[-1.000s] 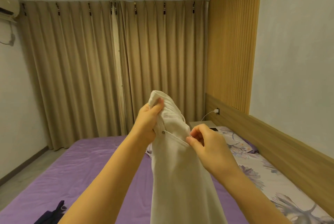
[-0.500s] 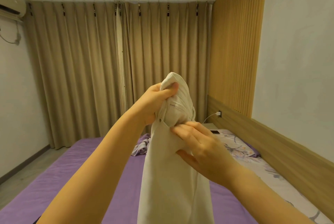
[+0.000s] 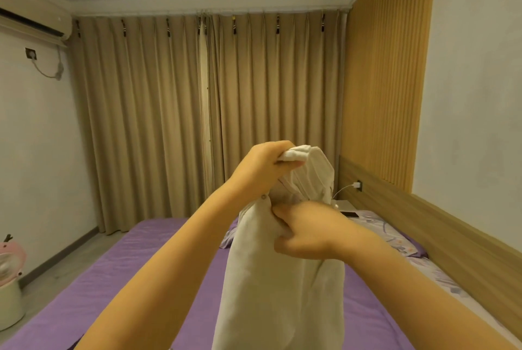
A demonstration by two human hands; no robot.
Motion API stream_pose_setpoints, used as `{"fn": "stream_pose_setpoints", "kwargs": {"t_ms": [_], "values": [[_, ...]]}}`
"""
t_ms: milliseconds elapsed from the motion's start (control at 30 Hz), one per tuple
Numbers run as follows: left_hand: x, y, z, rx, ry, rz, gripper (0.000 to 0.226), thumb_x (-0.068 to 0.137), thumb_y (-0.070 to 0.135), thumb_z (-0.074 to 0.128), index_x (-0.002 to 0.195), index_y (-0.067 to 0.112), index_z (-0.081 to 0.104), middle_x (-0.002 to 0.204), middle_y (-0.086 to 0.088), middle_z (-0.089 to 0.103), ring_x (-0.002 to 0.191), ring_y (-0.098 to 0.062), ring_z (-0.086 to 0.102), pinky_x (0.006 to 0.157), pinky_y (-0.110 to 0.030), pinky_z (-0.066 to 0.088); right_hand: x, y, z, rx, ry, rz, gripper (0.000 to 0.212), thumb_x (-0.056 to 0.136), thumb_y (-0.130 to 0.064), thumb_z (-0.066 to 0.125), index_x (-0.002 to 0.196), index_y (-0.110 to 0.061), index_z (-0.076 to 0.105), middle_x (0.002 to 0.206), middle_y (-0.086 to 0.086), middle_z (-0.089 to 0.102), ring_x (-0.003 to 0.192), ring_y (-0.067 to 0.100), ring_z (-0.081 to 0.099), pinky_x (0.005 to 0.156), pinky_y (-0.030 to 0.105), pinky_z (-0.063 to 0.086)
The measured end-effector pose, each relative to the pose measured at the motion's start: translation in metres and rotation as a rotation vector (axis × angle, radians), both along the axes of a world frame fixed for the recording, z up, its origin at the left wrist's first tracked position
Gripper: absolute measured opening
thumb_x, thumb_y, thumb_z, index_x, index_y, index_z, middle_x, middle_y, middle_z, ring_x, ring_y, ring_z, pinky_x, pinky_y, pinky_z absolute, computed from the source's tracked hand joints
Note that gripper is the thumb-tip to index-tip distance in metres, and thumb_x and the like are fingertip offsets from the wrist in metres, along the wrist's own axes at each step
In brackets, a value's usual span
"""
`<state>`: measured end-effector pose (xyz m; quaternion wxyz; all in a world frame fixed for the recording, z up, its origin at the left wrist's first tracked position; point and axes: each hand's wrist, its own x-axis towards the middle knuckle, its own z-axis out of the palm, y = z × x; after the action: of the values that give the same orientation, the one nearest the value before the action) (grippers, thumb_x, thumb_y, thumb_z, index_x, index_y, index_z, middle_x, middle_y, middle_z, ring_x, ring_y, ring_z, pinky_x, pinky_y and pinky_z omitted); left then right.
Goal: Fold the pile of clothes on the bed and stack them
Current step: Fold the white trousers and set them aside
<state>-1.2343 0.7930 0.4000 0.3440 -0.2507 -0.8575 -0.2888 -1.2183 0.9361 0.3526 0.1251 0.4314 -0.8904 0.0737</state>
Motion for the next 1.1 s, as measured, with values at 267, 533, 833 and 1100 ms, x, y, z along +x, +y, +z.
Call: {"fn": "stream_pose_setpoints", "kwargs": {"t_ms": [267, 533, 833, 1100], "values": [[-0.006, -0.004, 0.002, 0.254, -0.024, -0.096, 0.010, 0.087, 0.014, 0.068, 0.095, 0.020, 0.069, 0.081, 0.016, 0.067, 0.079, 0.004, 0.061, 0.074, -0.016, 0.049, -0.007, 0.017, -0.008, -0.346, -0.281, 0.086, 0.064, 0.079, -0.033, 0.054, 0.136, -0.042, 0.026, 0.114, -0.008, 0.063, 0.098, 0.008, 0.062, 0.086, 0.036, 0.054], [-0.004, -0.011, 0.012, 0.477, -0.109, -0.167, 0.017, 0.091, 0.016, 0.064, 0.083, 0.000, 0.060, 0.068, 0.004, 0.051, 0.062, -0.007, 0.046, 0.057, -0.019, 0.040, -0.022, 0.077, -0.040, -0.699, 0.469, 0.066, 0.044, 0.084, -0.019, 0.063, 0.128, -0.011, 0.057, 0.129, 0.002, 0.058, 0.125, 0.012, 0.047, 0.100, 0.042, 0.045], [-0.006, -0.023, 0.004, 0.577, -0.238, -0.239, 0.008, 0.090, 0.016, 0.063, 0.091, 0.009, 0.068, 0.079, -0.001, 0.063, 0.076, -0.013, 0.059, 0.069, -0.025, 0.050, -0.066, 0.144, -0.042, -0.326, -0.145, -0.293, 0.079, 0.067, -0.066, 0.069, 0.135, -0.045, 0.035, 0.100, -0.023, 0.052, 0.098, -0.007, 0.045, 0.100, 0.024, 0.031], [-0.022, -0.064, -0.032, 0.409, -0.083, 0.419, 0.022, 0.090, 0.029, 0.063, 0.078, 0.012, 0.056, 0.073, 0.002, 0.057, 0.068, -0.015, 0.051, 0.064, -0.031, 0.042, -0.074, 0.147, -0.037, -0.817, -0.492, -0.219, 0.015, 0.077, -0.018, 0.077, 0.084, -0.013, 0.065, 0.080, 0.003, 0.068, 0.068, 0.008, 0.062, 0.058, 0.017, 0.047]]}}
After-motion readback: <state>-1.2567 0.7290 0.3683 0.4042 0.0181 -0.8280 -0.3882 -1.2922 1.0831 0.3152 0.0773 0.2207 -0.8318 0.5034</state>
